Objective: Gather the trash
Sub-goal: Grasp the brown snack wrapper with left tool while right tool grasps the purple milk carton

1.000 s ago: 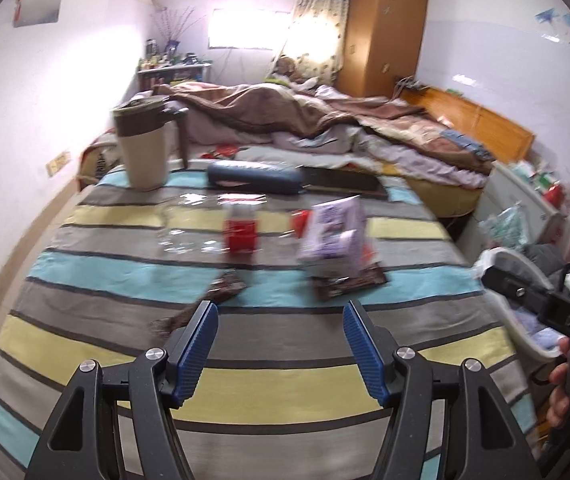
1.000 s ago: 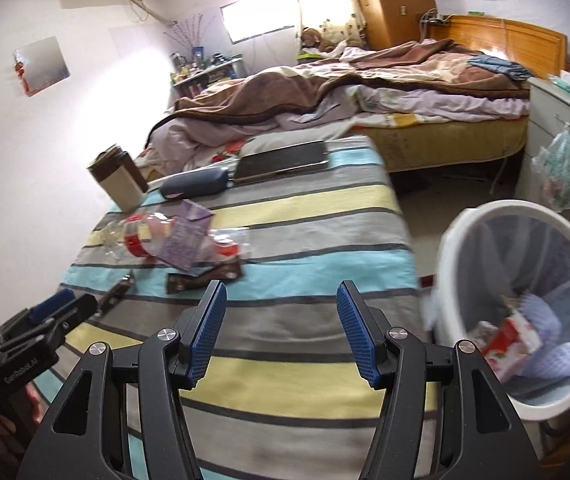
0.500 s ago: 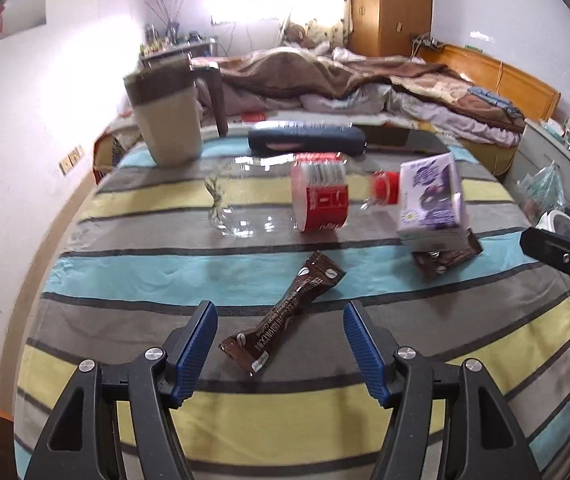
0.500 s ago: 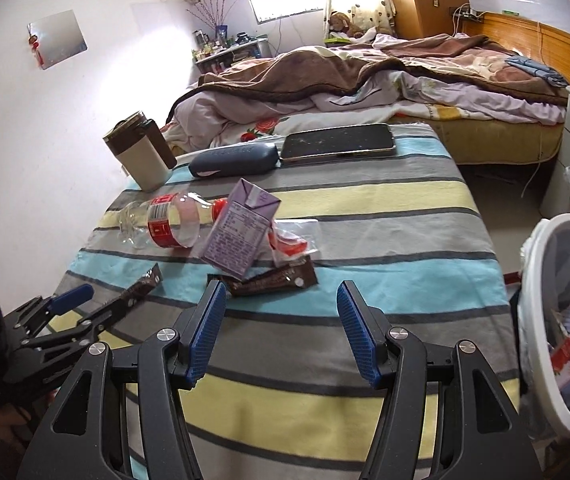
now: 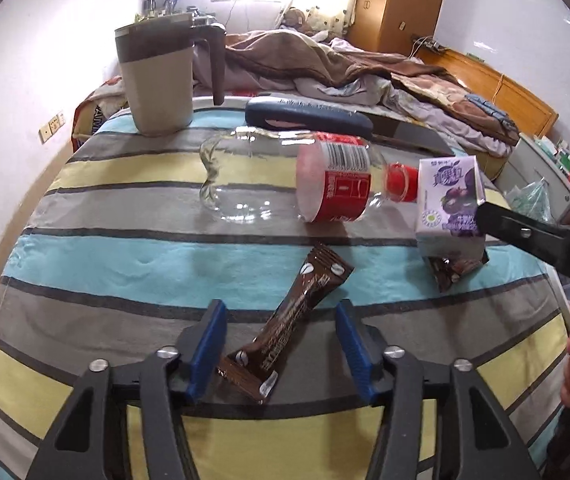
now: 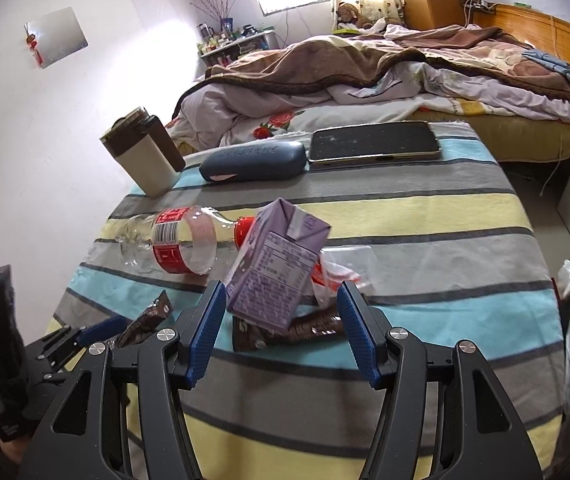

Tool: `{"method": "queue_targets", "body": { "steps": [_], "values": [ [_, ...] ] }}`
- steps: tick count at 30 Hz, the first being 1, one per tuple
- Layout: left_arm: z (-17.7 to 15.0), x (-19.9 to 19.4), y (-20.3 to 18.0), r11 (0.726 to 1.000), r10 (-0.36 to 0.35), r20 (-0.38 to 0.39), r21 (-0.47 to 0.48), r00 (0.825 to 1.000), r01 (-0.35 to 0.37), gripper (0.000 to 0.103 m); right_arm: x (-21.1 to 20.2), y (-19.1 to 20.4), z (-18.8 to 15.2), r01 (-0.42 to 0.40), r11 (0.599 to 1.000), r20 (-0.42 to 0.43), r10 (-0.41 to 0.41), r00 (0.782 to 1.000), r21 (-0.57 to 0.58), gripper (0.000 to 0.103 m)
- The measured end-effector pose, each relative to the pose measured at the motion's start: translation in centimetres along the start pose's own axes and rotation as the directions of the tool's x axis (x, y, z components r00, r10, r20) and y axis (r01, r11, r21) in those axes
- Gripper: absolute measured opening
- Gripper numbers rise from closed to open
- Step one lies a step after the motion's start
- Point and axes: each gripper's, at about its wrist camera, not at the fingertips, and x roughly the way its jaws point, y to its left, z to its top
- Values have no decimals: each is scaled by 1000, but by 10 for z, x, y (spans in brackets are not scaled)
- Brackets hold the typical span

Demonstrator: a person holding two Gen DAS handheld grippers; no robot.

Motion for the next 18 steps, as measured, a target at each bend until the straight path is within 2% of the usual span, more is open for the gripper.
{"method": "queue_targets", "body": {
  "steps": [1, 10, 12, 13, 14, 16, 18],
  "values": [
    [0, 1, 1, 1000, -5, 2, -4, 1000, 5, 41, 3, 1, 1, 1, 1000, -2, -1, 1000, -1, 60],
    [3, 5, -2, 1000, 13, 5, -6, 1000, -13, 41, 20, 6, 9, 21, 1000, -27, -21, 999, -10, 60],
    [2, 5, -4, 1000, 17, 6, 0, 1000, -17, 40, 19, 6, 8, 22, 1000, -20, -22, 1000, -7, 57],
    [1, 4, -5, 1000, 14, 5, 1, 1000, -14, 34, 17, 6, 7, 29, 1000, -11, -30, 1000, -11, 51],
    [0, 4, -6, 1000, 13, 5, 2, 1000, -13, 26, 16, 6, 7, 34, 999, -6, -34, 999, -12, 50],
    [0, 3, -7, 1000, 20, 2, 1, 1000, -20, 19, 14, 5, 7, 27, 1000, 1, -27, 1000, -10, 46],
    [-1, 2, -6, 1000, 9, 1, -10, 1000, -9, 17, 11, 6, 7, 28, 1000, 10, -28, 1000, -10, 44]
  ]
}}
